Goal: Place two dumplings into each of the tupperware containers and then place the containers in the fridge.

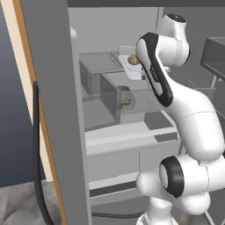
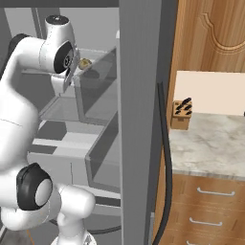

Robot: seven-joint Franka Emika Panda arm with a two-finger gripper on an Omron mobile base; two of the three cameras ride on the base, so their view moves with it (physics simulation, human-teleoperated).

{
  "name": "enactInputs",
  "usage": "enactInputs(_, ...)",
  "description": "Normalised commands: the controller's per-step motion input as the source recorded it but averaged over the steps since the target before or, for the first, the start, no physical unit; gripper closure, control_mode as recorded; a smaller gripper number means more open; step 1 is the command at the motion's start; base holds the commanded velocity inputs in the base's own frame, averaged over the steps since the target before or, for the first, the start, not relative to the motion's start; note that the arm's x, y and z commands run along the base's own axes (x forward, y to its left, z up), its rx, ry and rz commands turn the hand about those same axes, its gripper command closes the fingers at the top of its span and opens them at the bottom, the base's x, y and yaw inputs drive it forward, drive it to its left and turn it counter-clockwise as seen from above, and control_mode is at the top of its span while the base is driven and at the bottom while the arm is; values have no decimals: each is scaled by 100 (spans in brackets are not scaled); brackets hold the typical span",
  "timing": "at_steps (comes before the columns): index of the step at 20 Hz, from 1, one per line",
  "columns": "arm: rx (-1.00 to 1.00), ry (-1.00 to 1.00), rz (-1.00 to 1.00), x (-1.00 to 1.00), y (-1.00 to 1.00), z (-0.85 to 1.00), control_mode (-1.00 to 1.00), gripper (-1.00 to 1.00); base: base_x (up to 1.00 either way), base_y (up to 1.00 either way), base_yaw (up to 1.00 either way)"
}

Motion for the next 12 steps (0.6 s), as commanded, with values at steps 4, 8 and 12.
enactInputs(4, 0, 0, 0, 97, 0, 0, -100, 100, 0, 0, 0)
enactInputs(8, 0, -1, 0, 95, 0, 0, -100, 100, 0, 0, 0)
enactInputs(12, 0, 0, 0, 94, 0, -1, -100, 100, 0, 0, 0)
